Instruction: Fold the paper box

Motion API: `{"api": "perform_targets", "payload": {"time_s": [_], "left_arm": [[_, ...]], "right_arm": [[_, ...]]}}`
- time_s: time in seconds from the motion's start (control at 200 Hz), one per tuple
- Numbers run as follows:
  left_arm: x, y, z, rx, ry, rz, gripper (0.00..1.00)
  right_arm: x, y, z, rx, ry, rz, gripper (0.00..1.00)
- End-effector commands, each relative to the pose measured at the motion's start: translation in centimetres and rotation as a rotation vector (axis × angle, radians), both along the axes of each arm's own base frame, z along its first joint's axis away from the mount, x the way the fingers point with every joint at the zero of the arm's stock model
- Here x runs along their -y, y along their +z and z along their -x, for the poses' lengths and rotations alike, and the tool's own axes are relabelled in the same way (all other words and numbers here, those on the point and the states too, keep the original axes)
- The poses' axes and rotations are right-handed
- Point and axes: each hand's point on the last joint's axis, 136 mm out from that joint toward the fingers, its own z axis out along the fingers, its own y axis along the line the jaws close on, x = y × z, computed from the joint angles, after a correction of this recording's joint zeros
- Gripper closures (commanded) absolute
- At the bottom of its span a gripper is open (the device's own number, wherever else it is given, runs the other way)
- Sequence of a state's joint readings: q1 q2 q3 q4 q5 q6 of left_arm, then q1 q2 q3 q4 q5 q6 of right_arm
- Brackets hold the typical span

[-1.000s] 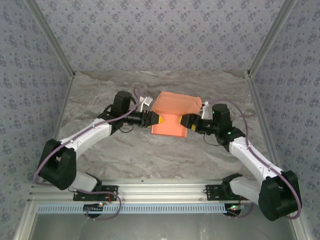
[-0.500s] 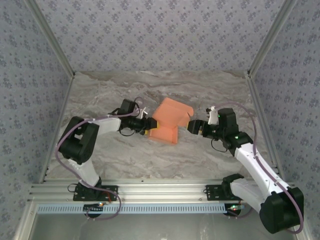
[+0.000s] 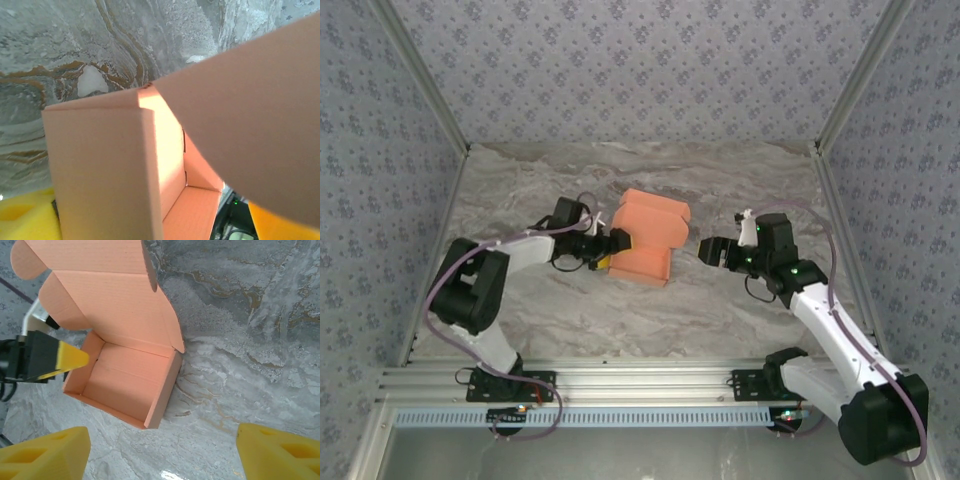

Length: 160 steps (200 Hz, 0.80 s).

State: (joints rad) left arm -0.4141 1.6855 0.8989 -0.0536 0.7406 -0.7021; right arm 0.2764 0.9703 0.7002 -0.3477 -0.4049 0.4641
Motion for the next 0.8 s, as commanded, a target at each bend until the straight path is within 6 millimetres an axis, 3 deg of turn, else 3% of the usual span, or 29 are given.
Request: {"api": "perform_targets", "payload": {"time_s": [0.0, 0.405, 0.49, 0.66, 0.795], "left_arm": [[-1.9, 0.6, 1.0, 0.043, 0.020, -0.095, 0.02], [-6.2, 2.3, 2.0, 0.156, 0.104, -0.295, 0.01], [-6.4, 3.5, 2.0, 0.241, 0.094, -0.288, 0.03], [-6.4, 6.3, 0.8, 0.497, 0.092, -0.250, 0.04], [-6.7, 8.8, -0.7, 0.669, 0.091, -0.279, 0.05]], "right_arm": [[-0.1, 0.2, -0.7, -0.002, 0.011, 0.005, 0.21], [0.1, 0.9, -2.7, 0.040, -0.048, -0.012, 0.21], [0.1, 0.4, -3.3, 0.023, -0.087, -0.049, 0.22], [-2.6, 0.4, -4.6, -0.033, -0.012, -0.235, 0.22], [-3.2, 1.6, -7.3, -0.071, -0.024, -0.431, 0.22]]}}
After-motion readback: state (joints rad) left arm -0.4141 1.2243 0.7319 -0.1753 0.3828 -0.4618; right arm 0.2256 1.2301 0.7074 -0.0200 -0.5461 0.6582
